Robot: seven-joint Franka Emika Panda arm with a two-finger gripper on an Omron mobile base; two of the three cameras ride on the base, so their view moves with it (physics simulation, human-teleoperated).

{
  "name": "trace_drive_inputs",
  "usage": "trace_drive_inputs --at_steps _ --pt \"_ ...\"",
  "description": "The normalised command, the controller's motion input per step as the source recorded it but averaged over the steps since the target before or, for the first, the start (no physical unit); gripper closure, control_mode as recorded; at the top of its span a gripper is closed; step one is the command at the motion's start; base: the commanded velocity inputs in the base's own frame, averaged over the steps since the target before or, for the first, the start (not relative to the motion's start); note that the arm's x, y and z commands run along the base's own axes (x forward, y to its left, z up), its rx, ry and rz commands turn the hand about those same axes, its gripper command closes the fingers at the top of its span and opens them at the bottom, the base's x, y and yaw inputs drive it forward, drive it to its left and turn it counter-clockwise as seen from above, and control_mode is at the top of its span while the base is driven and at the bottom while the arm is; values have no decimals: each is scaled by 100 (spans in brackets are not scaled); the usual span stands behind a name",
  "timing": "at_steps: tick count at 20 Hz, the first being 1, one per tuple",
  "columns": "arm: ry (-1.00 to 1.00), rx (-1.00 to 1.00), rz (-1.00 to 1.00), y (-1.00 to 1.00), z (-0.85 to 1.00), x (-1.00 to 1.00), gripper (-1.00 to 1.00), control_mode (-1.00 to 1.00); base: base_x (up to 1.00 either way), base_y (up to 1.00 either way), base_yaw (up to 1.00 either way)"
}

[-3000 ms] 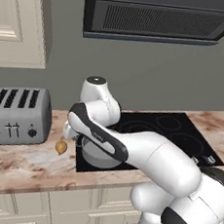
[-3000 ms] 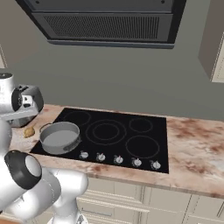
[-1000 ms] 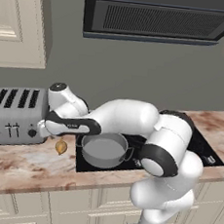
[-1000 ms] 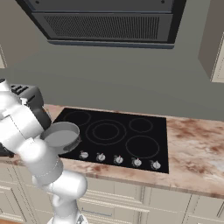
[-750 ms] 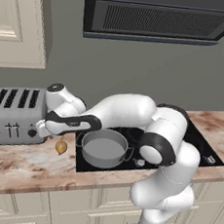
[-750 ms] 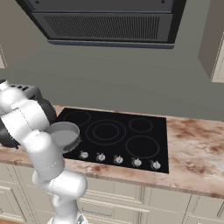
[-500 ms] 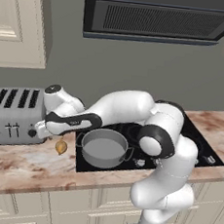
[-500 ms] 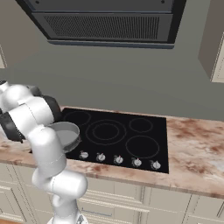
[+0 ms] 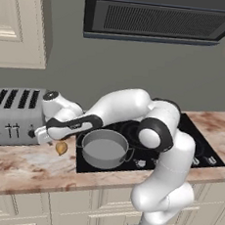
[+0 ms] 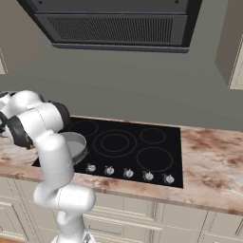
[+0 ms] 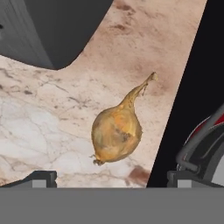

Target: Turn on the burner for the pot on the stove. Wait thirty seconds for the pot to heat up. Then add the onion to the pot.

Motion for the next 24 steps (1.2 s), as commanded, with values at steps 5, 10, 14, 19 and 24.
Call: trace_drive_inputs --at_steps 5,10,14,19,24 --pt "0 0 0 0 -17 7 -100 -100 0 0 0" --pt "0 0 0 0 -11 6 -100 -100 0 0 0" --pt "0 0 0 -1 -7 1 -100 -100 0 0 0" --pt "0 0 0 -4 -2 0 -100 -100 0 0 0" --pt "0 0 0 0 0 0 -100 -100 0 0 0"
